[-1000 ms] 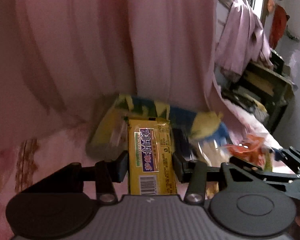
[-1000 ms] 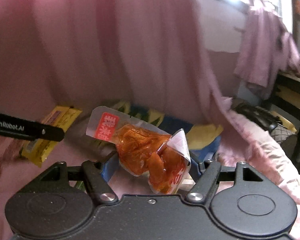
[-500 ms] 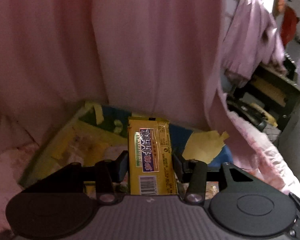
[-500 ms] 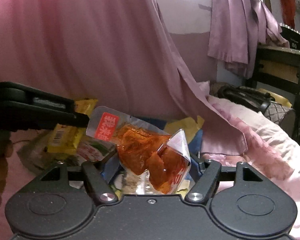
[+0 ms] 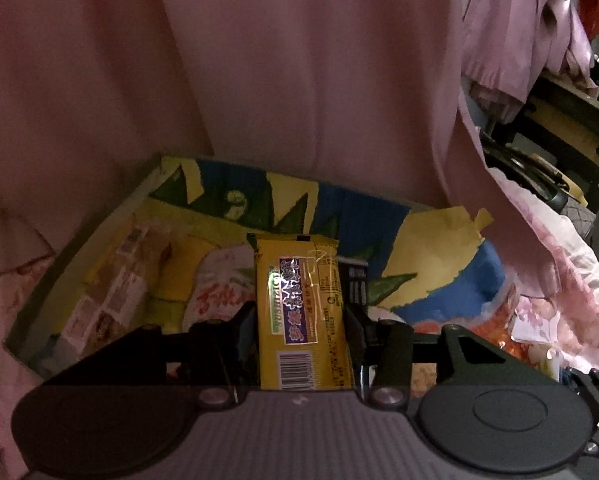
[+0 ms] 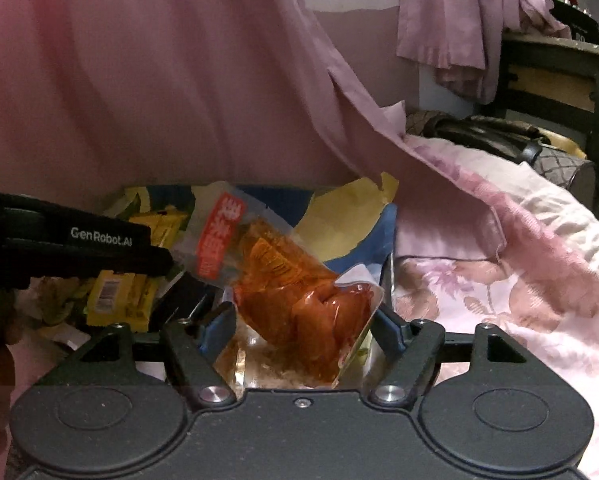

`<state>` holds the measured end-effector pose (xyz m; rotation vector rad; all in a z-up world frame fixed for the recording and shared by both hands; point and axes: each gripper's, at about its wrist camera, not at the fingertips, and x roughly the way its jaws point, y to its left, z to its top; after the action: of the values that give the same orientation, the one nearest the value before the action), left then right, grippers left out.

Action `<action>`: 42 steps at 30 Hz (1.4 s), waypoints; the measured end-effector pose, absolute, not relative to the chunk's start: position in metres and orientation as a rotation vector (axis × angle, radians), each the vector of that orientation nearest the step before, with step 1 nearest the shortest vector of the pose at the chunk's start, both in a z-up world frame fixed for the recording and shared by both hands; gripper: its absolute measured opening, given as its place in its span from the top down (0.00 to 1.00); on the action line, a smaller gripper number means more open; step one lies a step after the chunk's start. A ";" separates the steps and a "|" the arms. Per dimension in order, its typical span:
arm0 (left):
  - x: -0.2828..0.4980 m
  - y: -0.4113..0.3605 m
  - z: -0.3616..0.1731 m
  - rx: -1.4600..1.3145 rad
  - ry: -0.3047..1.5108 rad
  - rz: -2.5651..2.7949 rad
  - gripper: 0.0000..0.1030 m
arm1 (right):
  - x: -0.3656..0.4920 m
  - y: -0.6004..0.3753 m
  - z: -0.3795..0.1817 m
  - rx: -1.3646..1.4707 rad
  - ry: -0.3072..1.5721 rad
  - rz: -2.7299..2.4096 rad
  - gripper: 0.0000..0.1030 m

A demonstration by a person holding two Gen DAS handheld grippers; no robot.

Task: Organize snacks
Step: 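Carry the yellow bar into the tray with the left tool while the right tool carries the orange bag there, then open both tools over the tray and lift them away, then move both tools back toward the remaining snacks on the bedspread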

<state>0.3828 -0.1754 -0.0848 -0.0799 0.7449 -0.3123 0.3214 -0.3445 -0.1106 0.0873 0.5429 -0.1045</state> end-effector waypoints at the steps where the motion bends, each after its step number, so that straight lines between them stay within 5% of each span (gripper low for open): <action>1: 0.382 -0.175 -0.085 -0.080 0.745 -0.316 0.49 | 0.321 -0.345 -0.110 0.091 0.545 -0.103 0.25; 7: 0.374 -0.161 -0.072 -0.124 0.733 -0.313 0.20 | 0.316 -0.342 -0.102 0.097 0.533 -0.083 0.11; 16: 0.341 -0.125 -0.028 -0.168 0.654 -0.253 0.07 | 0.284 -0.341 -0.068 0.128 0.471 -0.113 0.03; 28: 0.247 -0.070 0.025 -0.224 0.495 -0.214 0.00 | 0.179 -0.318 0.012 0.056 0.212 -0.084 0.01; 42: 0.147 -0.014 0.025 -0.193 0.459 -0.150 0.00 | 0.071 -0.277 0.029 0.018 0.144 -0.033 0.01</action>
<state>0.1469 -0.0138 0.0254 -0.1925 0.4587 -0.1505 0.0715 -0.2774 0.0291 0.0176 0.1443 -0.0332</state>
